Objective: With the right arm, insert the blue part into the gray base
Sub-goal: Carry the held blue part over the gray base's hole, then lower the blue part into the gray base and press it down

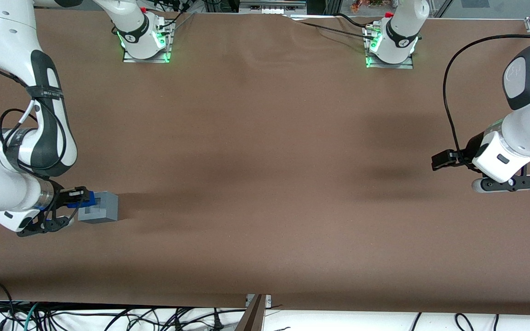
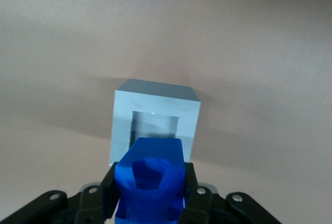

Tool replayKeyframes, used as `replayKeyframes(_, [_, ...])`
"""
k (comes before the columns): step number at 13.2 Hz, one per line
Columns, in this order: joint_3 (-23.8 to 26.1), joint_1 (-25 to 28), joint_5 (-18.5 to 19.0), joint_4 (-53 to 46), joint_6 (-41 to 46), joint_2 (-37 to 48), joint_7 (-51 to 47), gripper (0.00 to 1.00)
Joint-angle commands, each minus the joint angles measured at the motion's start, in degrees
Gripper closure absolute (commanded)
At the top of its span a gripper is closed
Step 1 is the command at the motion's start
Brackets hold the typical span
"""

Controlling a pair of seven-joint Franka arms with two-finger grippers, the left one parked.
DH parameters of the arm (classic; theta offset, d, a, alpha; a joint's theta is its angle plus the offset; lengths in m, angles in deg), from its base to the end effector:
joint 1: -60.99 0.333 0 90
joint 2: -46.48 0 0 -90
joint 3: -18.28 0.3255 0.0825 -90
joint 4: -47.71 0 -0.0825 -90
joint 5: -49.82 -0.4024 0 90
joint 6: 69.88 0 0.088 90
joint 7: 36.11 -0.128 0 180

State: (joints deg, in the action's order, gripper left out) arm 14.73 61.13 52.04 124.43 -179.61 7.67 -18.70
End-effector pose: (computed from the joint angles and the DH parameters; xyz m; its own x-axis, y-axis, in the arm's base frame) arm 0.7406 -0.0388 0.3006 0.9574 0.2635 -0.1182 0.2697 -0.9621 0.0402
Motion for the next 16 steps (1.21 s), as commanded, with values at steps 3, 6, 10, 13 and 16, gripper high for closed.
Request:
replayKeyframes(3, [0.48, -0.5, -0.72, 1.59, -1.71, 0.32, 1.23, 0.75])
replayKeyframes(6, [0.48, -0.5, -1.16, 1.59, -3.29, -0.04, 1.14, 0.74])
replayKeyframes(10, [0.56, -0.41, -1.6, 1.5, -4.52, -0.65, 0.35, 0.74])
replayKeyframes(13, [0.65, -0.23, -2.75, 1.5, -5.4, -0.83, 0.26, 0.74])
replayKeyframes(16, [0.65, -0.23, -3.53, 1.5, -5.93, -1.18, 0.17, 0.74])
